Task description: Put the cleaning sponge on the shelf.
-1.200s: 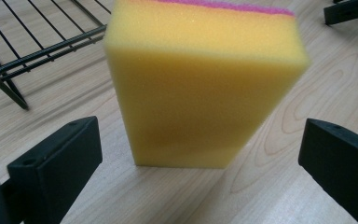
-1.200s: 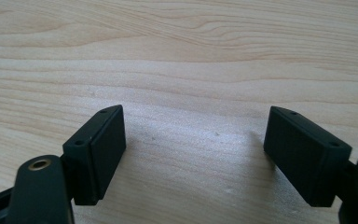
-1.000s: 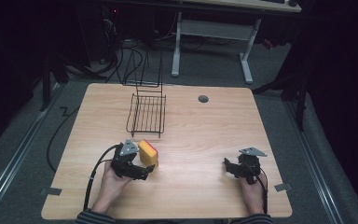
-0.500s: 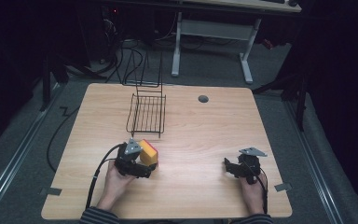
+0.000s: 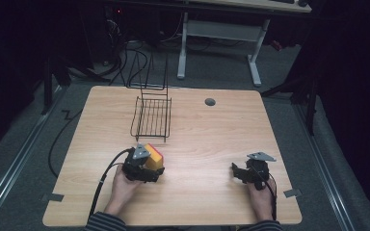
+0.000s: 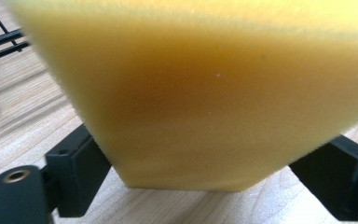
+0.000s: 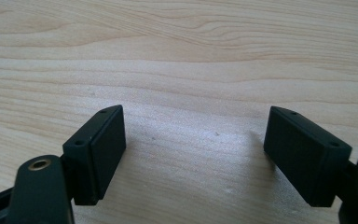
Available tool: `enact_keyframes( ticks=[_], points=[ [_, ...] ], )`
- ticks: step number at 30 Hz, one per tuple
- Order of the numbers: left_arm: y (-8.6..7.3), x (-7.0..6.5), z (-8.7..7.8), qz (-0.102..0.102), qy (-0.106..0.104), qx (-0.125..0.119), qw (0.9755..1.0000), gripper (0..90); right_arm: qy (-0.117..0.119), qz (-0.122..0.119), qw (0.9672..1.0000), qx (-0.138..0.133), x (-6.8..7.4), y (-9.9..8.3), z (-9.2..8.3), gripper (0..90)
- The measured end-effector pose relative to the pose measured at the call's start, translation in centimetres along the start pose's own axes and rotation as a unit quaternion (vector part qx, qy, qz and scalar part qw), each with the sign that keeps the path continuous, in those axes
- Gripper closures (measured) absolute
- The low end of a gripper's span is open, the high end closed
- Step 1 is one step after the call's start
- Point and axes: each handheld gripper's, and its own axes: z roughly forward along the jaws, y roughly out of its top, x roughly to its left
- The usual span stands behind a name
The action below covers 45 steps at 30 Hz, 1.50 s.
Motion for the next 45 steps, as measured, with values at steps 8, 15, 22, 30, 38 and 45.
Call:
enact_keyframes(
  ticks=[8, 15, 22, 30, 38, 45],
  points=[
    [0.0, 0.0, 0.1, 0.003, 0.003, 0.000, 1.0000, 18.1, 0.000, 0.000, 1.0000, 0.000, 0.0, 0.0, 0.0, 21.0],
    [0.0, -0.1, 0.1, 0.009, 0.001, -0.002, 1.0000, 22.7, 0.000, 0.000, 1.0000, 0.000, 0.0, 0.0, 0.0, 21.0],
    [-0.1, -0.2, -0.1, 0.014, -0.013, -0.001, 0.9998, 23.5, 0.000, 0.000, 1.0000, 0.000, 0.0, 0.0, 0.0, 21.0],
    [0.2, -0.3, -1.0, 0.017, -0.018, -0.013, 0.9996, 23.8, 0.000, 0.000, 1.0000, 0.000, 0.0, 0.0, 0.0, 21.0],
    [0.5, -0.6, -2.2, 0.008, -0.022, -0.021, 0.9995, 23.9, 0.001, -0.002, 1.0000, 0.001, 0.0, 0.0, 0.0, 21.0],
    [0.7, -0.6, -2.9, 0.000, -0.031, -0.028, 0.9991, 23.9, 0.002, -0.002, 1.0000, 0.001, 0.0, 0.0, 0.0, 21.0]
  ],
)
